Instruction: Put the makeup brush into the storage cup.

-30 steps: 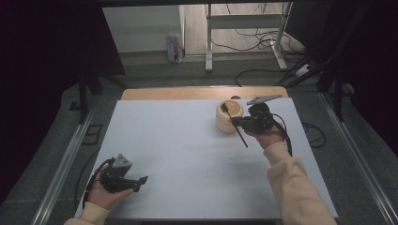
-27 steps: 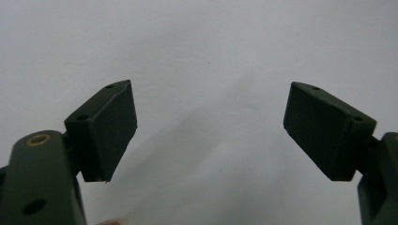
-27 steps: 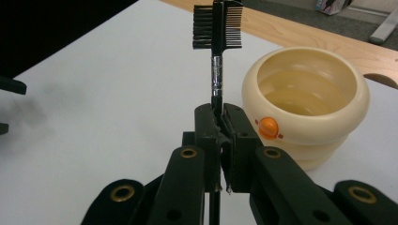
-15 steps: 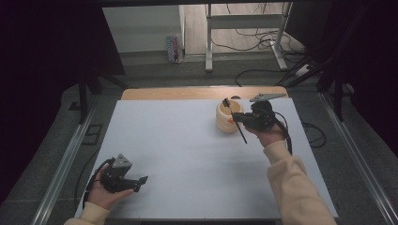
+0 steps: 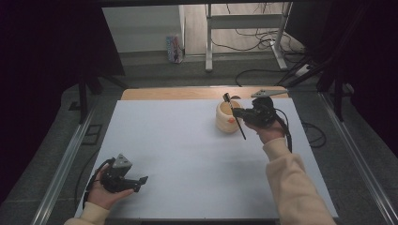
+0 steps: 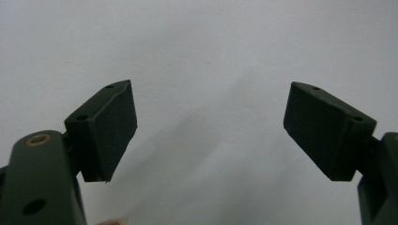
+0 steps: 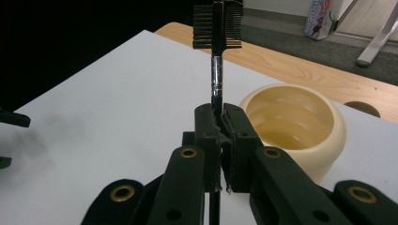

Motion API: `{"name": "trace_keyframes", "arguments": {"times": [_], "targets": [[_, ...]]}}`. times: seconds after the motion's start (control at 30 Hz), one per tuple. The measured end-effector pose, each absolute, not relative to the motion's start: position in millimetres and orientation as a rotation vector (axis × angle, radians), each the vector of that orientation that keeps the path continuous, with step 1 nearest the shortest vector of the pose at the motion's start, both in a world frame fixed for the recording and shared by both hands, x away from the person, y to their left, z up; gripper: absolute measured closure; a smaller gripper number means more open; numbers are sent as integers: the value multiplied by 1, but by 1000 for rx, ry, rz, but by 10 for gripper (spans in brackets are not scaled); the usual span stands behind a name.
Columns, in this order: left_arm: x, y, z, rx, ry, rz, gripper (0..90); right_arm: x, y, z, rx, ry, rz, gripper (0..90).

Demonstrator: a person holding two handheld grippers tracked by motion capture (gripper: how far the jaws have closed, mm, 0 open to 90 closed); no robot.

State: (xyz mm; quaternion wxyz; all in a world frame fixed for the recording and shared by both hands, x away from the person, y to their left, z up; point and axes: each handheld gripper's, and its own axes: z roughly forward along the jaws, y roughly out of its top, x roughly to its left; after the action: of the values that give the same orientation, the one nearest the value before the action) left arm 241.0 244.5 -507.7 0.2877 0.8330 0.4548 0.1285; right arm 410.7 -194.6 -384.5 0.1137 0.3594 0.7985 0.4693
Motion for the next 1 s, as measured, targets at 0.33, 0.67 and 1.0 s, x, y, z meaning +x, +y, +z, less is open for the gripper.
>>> {"name": "trace_keyframes", "arguments": {"times": [0.33,0.67,1.0], "targets": [[241,244,-508,2225,1213,343,181,415,-197,-377,1061,2305,1419,856],[241,244,-508,2224,1212,342,181,420,-195,-370,1063,2275,1443,856],[242,245,-508,2223,1214,341,180,425,-195,-370,1077,2248,1478,856]]}}
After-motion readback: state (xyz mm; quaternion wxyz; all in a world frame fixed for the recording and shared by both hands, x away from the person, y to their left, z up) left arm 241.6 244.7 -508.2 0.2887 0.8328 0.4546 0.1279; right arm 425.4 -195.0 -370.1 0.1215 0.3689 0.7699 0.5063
